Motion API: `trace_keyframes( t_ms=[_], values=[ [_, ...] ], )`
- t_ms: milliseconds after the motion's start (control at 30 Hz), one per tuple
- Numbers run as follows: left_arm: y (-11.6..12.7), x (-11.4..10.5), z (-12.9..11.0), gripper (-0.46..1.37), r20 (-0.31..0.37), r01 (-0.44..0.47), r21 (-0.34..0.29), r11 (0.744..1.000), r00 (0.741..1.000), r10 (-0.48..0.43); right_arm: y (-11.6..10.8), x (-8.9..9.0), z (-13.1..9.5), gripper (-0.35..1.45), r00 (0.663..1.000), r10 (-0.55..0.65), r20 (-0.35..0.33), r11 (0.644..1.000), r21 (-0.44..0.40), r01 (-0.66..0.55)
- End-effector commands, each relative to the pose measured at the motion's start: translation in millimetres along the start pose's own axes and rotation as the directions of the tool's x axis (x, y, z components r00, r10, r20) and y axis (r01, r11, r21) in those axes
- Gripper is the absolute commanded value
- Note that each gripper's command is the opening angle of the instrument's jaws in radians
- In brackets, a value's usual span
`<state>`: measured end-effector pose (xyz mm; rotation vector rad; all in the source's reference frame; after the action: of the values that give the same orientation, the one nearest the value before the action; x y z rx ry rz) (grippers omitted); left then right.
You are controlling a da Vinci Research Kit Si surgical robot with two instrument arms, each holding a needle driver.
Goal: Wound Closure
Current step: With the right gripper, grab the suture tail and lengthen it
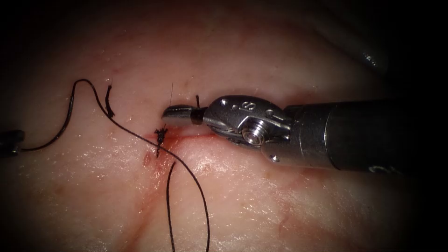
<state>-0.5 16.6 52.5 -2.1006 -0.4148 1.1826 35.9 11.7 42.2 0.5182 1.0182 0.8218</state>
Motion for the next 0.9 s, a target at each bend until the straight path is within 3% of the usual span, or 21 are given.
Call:
trace_keyframes(
  t_ms=[33,300,500,767,900],
  values=[
    [-0.1,-0.2,0.2,-0.35,-0.001,-0.001,-0.017,1.000,1.000,0.001,-0.1,0.0,-0.1,-0.35,1.000,-0.001,0.000,1.000,-0.002,0.001],
    [-0.1,-0.3,0.4,-0.35,-0.004,-0.002,-0.021,1.000,1.000,0.002,0.0,0.2,-0.8,-0.35,1.000,0.001,-0.027,1.000,0.005,-0.001],
    [0.0,-0.4,0.4,-0.35,-0.003,-0.003,-0.022,1.000,1.000,0.003,0.6,0.3,-2.3,0.62,0.995,0.005,-0.096,1.000,0.018,-0.003],
    [0.1,-0.5,0.3,-0.35,-0.004,-0.005,-0.025,1.000,1.000,0.005,1.2,0.1,-3.6,1.02,0.995,-0.031,-0.094,0.999,0.024,0.033],
    [0.1,-0.5,0.3,-0.35,-0.004,-0.005,-0.025,1.000,1.000,0.005,1.7,-0.1,-4.0,0.97,0.995,-0.032,-0.092,0.999,0.025,0.034]
  ],
)
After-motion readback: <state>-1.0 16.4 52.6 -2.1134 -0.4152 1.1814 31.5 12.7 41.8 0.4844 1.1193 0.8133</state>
